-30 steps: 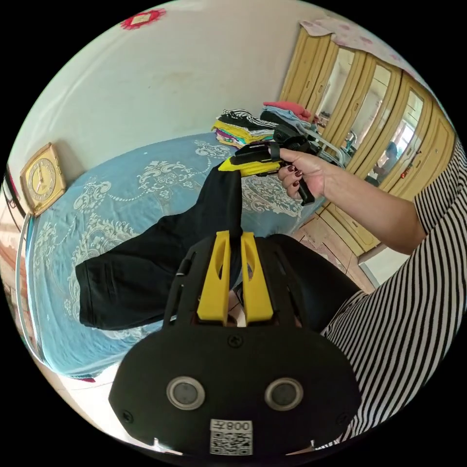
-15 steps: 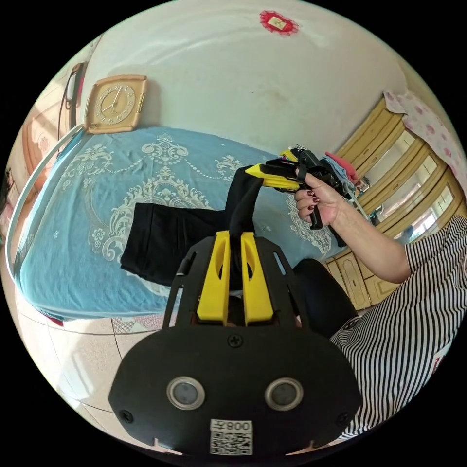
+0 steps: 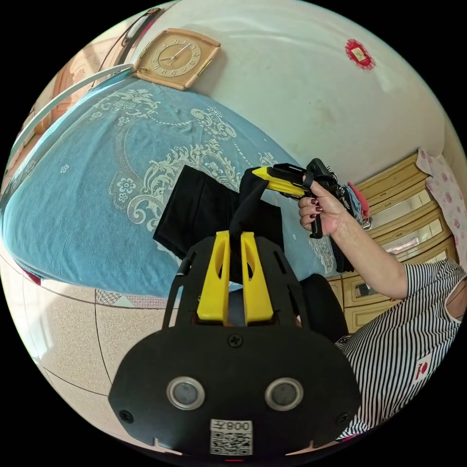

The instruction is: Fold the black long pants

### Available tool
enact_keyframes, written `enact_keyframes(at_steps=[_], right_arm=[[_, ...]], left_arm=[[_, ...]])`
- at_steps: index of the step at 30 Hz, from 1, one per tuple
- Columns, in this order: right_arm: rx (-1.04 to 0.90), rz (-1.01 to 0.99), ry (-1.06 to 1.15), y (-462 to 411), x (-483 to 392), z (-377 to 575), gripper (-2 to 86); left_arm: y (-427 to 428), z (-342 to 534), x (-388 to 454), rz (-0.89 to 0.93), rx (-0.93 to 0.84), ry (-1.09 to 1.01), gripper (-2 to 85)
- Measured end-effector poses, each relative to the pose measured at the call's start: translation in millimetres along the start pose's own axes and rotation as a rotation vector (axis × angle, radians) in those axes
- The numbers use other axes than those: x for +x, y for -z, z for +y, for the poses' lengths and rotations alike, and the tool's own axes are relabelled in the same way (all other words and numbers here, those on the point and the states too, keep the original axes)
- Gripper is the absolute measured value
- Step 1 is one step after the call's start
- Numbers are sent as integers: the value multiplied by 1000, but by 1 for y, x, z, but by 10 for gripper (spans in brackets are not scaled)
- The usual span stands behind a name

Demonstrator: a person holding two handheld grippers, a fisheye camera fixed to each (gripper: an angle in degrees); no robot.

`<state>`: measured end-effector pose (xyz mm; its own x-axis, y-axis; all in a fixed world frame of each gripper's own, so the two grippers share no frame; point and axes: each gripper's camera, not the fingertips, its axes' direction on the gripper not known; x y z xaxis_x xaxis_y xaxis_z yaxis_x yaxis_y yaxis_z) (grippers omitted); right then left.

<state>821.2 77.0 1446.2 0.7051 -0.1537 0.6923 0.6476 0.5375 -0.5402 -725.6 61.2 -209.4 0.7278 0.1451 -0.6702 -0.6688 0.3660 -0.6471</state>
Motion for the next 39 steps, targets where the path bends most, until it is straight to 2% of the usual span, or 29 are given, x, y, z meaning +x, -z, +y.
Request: enact_keyframes(at_steps=[9,13,17,20,23,27,30,35,39], right_arm=[[-48,10,-23,-75,6,-39,48],[-39,21,34,-87,2,-41,38],[6,29,127,-87,-3,-28,23],[-74,89,178,-109,-4,-20,10],[-165,177,216,-143,-4,-14,4],[-293,323,238,-187,0,-10,2],[-301,381,254,-202,3,-5,2],[-302,384,265,-194,5,7,1],[-255,343,343,-165,0,41,1]], left_arm=[[-2,-1,-68,19,19,128,41],[-8,8,-89,45,25,200,47],[-2,19,-97,25,103,247,47],[10,29,-92,-39,198,273,30],[8,28,-63,-93,220,157,11],[-31,13,-29,-216,67,11,3],[-66,10,-29,-330,-67,7,1],[-77,16,-19,-309,-33,44,0],[-83,19,16,-336,10,-53,1]])
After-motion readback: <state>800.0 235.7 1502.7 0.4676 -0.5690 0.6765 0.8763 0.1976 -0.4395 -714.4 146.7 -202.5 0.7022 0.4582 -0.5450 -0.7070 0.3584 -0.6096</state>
